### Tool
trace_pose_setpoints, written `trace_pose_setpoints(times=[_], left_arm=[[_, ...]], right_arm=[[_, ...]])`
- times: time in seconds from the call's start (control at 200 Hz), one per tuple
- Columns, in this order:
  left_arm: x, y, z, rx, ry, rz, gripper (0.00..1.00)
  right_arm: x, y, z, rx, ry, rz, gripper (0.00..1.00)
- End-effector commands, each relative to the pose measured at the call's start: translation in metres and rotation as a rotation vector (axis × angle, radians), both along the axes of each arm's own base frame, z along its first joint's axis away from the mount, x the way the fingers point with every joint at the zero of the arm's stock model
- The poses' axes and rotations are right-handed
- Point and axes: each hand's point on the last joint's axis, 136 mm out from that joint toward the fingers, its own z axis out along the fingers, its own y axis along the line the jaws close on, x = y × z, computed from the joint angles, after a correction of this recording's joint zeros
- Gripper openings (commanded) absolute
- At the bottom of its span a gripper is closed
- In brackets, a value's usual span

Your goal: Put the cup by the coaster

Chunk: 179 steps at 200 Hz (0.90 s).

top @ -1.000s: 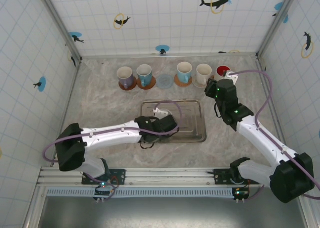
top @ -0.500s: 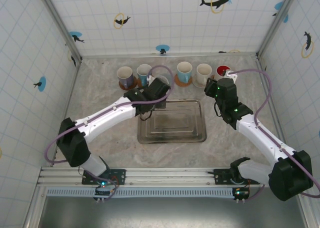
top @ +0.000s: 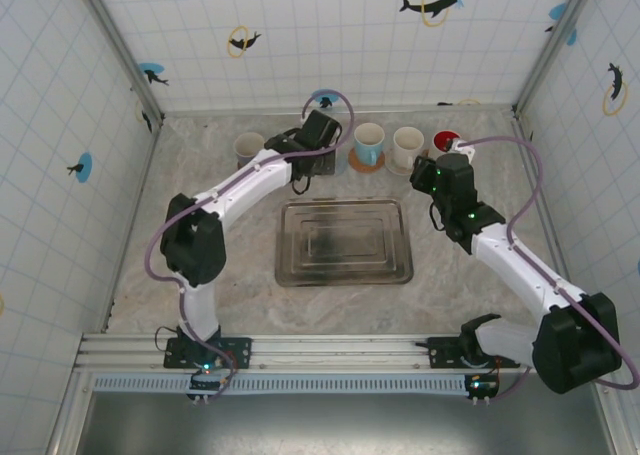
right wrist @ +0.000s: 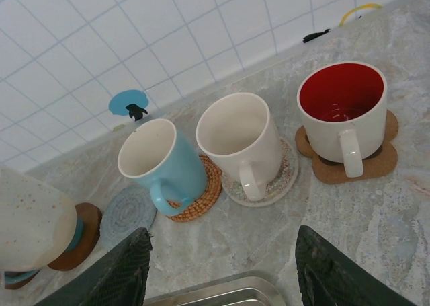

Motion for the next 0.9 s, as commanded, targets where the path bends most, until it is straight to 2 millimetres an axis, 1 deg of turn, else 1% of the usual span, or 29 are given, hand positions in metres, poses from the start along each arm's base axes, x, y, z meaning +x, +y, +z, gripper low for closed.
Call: trace_pose_setpoints(times=[0.0, 0.18, 0.285, 0.36, 0.531, 0.891], left_arm=[[0.034, -0.011, 0.027, -0.067, -0.114, 0.000, 0.00], [0.057, -0.016, 0.002, -0.056, -0.091, 0.011, 0.00], [0.065, -0.023, -0.010, -0.039, -0.083, -0.003, 0.00], [0.070, -0.024, -0.016, -0.030, -0.077, -0.002, 0.00], [0.073, -0.028, -0.026, -0.035, -0.064, -0.004, 0.00], [0.078, -0.025, -0.040, -0.017, -0.036, 0.000, 0.00]], right_arm=[[0.010, 0.001, 0.014, 0.024, -0.048, 0.001, 0.59], [0.014, -0.002, 0.010, 0.023, -0.035, -0.003, 0.59], [0.017, -0.004, 0.006, 0.023, -0.027, -0.006, 0.59], [0.018, -0.005, 0.004, 0.023, -0.022, -0.008, 0.59], [0.022, -0.006, -0.001, 0.027, -0.009, -0.006, 0.59], [0.028, -0.004, -0.009, 0.032, 0.016, 0.005, 0.59]])
